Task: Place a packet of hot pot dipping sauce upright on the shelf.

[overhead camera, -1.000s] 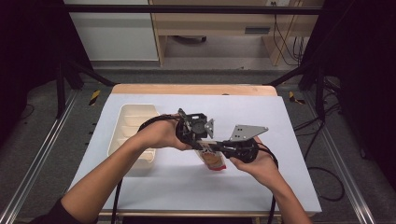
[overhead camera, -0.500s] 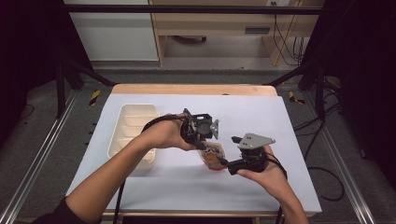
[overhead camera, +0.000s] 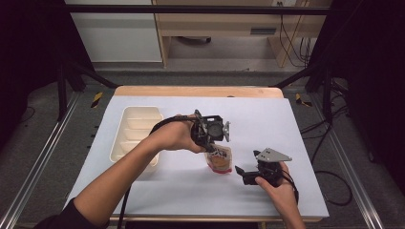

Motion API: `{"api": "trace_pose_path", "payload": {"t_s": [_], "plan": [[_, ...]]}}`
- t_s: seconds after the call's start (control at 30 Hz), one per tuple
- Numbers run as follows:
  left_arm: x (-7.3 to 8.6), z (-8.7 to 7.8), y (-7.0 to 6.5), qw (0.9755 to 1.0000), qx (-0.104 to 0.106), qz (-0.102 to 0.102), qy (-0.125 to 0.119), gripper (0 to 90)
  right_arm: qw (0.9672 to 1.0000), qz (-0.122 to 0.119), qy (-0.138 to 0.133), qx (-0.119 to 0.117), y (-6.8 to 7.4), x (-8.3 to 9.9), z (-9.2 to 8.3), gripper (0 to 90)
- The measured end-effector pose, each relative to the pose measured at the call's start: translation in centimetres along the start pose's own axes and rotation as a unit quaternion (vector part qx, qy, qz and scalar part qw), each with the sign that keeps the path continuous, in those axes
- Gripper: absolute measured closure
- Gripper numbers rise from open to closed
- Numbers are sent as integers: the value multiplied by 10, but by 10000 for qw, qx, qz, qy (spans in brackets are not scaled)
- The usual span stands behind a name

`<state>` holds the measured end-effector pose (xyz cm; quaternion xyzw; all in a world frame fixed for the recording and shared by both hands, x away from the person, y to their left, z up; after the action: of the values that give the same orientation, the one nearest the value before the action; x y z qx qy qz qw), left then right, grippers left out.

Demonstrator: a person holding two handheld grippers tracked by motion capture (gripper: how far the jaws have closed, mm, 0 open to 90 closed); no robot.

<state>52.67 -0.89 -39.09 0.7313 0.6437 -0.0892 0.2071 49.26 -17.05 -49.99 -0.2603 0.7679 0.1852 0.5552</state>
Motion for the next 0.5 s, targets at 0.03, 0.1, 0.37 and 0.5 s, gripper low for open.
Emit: {"api": "trace_pose_path", "payload": {"t_s": [0.03,0.1,0.37,0.5], "plan": [[-1,0,1,10000,-35,29,58,763,10000,-10,11,-16,2,1,1,77],[-1,-1,1,9999,-30,27,98,763,10000,-65,-3,31,3,1,2,77],[2,-22,1,9995,-144,51,264,763,9995,-255,-8,198,1,2,2,69],[6,-41,2,9991,-222,65,363,763,9987,-417,46,306,-1,4,1,66]]}}
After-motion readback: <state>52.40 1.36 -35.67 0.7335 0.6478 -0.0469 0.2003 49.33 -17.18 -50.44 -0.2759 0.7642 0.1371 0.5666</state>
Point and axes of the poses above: each handheld gripper's, and its own axes: z roughly forward along the jaws, x roughly out of its underside, y roughly to its left, the point moved 7 cm from there along z, roughly forward along the jaws, and after that the axes turned 12 degrees about -y, right-handed, at the moved point
